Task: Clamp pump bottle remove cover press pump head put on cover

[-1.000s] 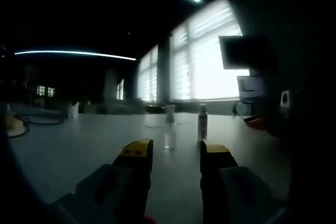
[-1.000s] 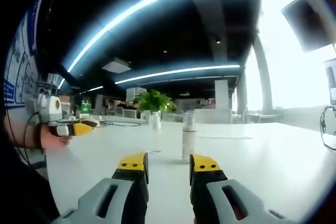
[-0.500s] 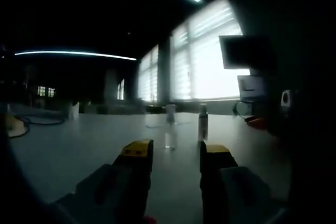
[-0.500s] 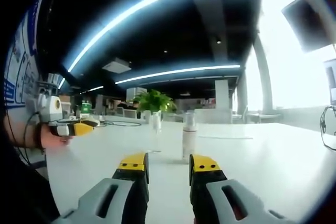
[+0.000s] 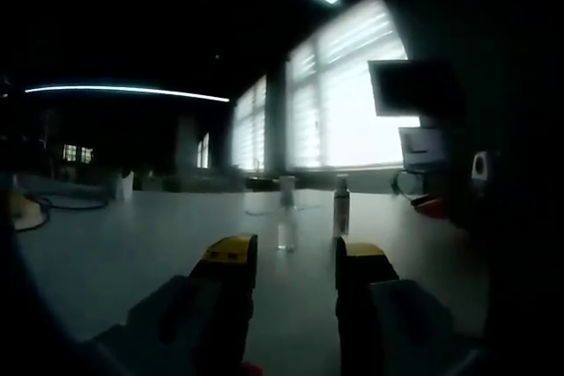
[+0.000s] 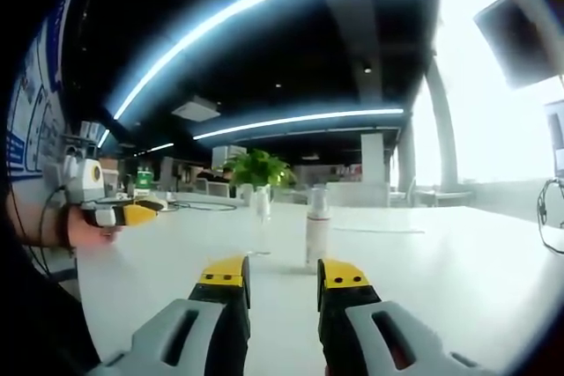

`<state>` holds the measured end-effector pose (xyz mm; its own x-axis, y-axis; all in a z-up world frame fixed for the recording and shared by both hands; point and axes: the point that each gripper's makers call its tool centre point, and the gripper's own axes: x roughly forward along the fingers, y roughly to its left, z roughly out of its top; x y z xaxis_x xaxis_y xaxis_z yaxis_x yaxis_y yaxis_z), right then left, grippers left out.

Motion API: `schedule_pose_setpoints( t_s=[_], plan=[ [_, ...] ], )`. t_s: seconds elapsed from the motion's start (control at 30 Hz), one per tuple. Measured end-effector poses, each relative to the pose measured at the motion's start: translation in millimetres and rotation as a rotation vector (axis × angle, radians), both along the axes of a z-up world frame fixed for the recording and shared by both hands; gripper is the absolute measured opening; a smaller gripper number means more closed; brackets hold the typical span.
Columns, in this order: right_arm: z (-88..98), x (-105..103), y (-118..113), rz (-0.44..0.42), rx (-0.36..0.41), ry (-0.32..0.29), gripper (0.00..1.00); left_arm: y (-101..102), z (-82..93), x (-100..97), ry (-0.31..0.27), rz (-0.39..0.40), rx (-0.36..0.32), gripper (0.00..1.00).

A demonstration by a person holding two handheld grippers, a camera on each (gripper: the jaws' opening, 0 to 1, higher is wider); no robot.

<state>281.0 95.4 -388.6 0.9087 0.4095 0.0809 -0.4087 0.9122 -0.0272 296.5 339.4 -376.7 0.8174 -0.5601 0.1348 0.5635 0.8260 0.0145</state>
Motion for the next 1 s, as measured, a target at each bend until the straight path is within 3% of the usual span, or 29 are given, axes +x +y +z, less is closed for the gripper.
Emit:
schedule_pose_setpoints(
  t_s=[1.0],
  plan=[
    [-1.1, 0.2, -0.5, -0.003, -0.004, 0.002, 0.25, 1.0, 0.2, -1.3, -0.003, 0.0, 0.002, 0.26]
  ],
)
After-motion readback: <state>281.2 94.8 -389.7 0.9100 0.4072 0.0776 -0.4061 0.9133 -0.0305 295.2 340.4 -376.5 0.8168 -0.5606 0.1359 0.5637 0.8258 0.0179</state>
